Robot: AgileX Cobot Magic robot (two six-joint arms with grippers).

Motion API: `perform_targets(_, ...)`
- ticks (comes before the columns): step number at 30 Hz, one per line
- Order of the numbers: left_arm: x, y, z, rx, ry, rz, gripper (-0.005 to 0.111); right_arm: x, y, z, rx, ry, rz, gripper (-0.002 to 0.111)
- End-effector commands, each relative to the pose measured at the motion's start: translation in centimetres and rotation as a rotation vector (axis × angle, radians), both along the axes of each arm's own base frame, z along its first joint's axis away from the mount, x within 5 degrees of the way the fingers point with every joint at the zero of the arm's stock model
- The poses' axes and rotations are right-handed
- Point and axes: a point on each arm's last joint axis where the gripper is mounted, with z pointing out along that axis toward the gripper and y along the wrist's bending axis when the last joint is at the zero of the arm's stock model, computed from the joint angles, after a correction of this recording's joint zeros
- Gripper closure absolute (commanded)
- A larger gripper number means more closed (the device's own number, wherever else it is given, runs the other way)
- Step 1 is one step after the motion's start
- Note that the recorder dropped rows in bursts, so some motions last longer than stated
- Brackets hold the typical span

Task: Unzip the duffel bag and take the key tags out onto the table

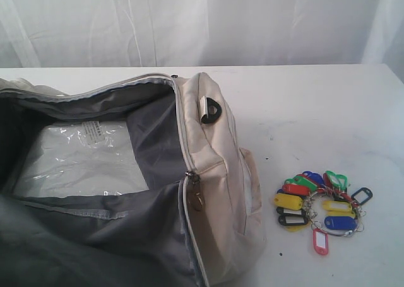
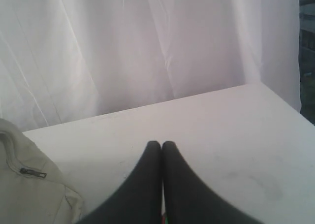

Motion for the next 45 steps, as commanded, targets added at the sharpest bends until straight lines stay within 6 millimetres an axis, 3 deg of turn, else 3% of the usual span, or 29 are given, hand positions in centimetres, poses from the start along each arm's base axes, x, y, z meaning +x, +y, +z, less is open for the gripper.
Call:
perform_targets(1,0.0,0.0,-0.1,-0.009,0.002,0.001,0.107,0.0,-0.4,-0.5,-0.014,-0.004,-0.043,0.108)
perform_targets(8,0.0,0.0,-0.1,-0.009,0.002,0.001,0.107,-0.4,-0.7,-0.9,-0.202,-0.018,-0.064,0.108)
perform_targets(12,0.0,0.0,-0.1,-0.009,0.002,0.001,0.107,-0.7,-0.7,-2.5,-0.213,0.016,-0.062,0.108)
perform_targets(20,0.0,0.0,-0.1,-0.009,0.002,0.001,0.107,-1.3,-0.9,-2.9,-0.277,0.026,-0.067,0.108)
perform_targets(28,0.0,0.0,-0.1,-0.009,0.002,0.001,0.107,-1.6,-1.0,-3.6,-0.173,0.111,-0.081,0.108)
perform_targets(45,0.0,0.0,-0.1,-0.009,0.002,0.001,0.107,-1.9,-1.1,-4.0,-0.182,0.155,-0.086,0.108)
